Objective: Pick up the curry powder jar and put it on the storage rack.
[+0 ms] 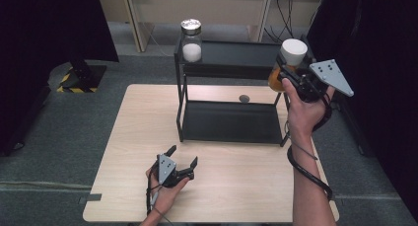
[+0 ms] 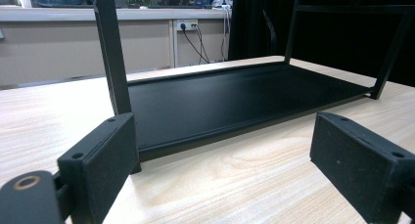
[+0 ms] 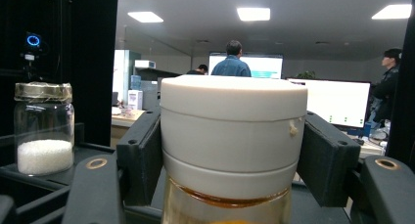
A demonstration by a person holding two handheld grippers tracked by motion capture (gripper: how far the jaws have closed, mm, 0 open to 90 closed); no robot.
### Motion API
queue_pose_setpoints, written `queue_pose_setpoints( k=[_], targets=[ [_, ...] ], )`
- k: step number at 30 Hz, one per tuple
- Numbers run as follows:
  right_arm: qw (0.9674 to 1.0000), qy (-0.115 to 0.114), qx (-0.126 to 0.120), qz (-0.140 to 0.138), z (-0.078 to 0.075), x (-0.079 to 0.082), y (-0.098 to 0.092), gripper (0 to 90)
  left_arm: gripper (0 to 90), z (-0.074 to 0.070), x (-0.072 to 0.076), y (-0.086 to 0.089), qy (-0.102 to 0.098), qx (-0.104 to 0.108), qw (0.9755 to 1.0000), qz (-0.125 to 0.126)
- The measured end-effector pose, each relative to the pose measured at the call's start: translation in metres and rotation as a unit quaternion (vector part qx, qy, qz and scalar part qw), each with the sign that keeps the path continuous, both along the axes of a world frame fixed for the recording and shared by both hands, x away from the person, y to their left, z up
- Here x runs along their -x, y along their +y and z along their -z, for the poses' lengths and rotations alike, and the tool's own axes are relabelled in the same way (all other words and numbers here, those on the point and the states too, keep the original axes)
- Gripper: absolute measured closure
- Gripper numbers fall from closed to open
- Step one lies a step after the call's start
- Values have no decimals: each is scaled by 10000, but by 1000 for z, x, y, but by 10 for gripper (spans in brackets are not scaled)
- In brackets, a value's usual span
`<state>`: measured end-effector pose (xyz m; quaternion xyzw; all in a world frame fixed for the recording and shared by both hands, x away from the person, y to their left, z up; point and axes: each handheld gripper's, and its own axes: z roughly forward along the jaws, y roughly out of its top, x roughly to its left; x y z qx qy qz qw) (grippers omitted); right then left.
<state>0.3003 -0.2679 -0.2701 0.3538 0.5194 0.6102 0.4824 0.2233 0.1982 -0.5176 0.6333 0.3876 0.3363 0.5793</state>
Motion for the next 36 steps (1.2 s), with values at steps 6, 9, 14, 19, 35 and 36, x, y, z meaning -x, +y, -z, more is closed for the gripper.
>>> queue_pose_setpoints(
  k=[6,9,14,19,35,36],
  targets=[
    [10000,-5,-19,3,-4,-3,1,339,100,0,0,0,-5,0,10000,-1],
    [10000,-9,-19,14,-6,-5,1,339,100,0,0,0,1,10,10000,-3],
    [10000,-9,-46,13,-9,-7,1,339,100,0,0,0,-1,3,10000,-1],
    [10000,-13,-46,23,-13,-11,2,339,100,0,0,0,-1,15,10000,-2],
    [9998,86,-120,99,-27,-28,2,338,100,0,0,0,-8,7,10000,5],
    [9998,92,-111,106,-28,-29,2,338,100,0,0,0,-7,2,10000,5]
  ],
)
